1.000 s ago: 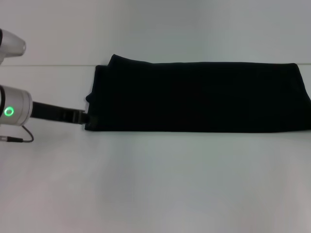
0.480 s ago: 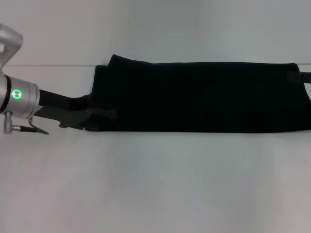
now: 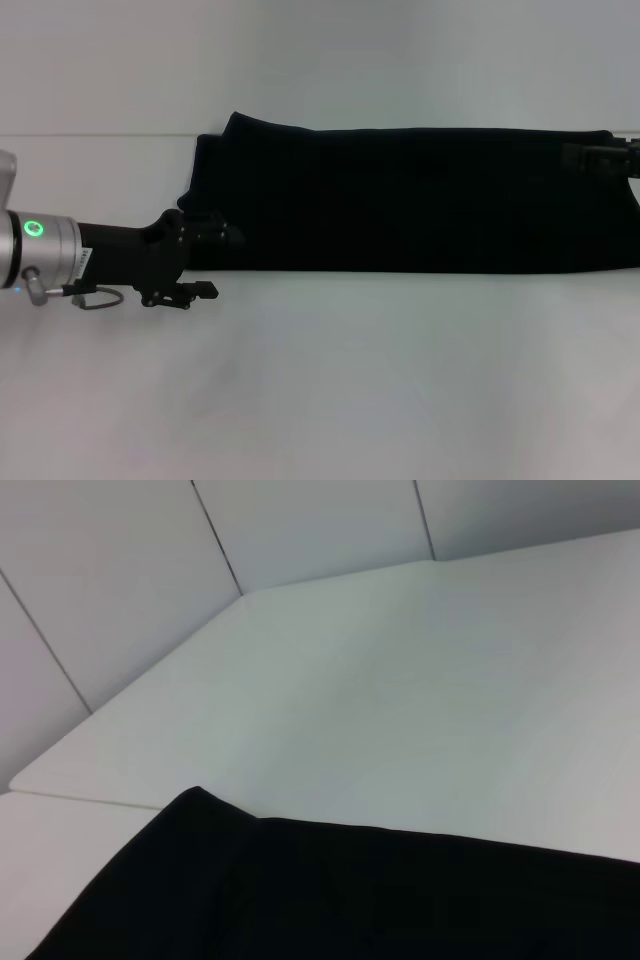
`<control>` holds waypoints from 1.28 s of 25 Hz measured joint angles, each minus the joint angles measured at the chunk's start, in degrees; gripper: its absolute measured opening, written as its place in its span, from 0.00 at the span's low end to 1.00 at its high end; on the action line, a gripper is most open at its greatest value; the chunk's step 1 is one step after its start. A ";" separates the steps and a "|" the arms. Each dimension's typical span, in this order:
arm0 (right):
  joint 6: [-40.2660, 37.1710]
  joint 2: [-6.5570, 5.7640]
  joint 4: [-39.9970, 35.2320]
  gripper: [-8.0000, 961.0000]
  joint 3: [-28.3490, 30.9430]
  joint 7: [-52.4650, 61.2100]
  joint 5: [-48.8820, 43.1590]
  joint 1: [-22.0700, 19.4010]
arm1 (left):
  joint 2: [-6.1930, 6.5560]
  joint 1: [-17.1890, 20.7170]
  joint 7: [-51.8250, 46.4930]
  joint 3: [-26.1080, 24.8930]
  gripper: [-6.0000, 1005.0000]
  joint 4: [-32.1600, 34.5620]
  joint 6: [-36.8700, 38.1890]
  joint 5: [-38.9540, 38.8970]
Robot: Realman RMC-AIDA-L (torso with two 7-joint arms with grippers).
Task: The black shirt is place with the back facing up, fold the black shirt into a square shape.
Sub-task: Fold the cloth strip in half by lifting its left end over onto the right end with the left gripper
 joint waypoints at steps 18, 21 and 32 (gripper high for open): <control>1.26 1.45 0.02 0.95 -0.03 -2.08 4.25 0.04 | -0.55 -0.15 -2.06 -3.67 0.83 -2.89 -9.26 0.00; 1.33 1.58 0.14 0.95 -0.03 -2.34 4.27 0.24 | -0.63 0.19 -2.07 -3.63 0.83 -2.90 -10.66 0.00; 2.40 2.36 0.63 0.95 -0.59 -3.34 4.31 1.02 | -1.65 0.11 -1.59 -3.27 0.83 -3.60 -13.34 0.28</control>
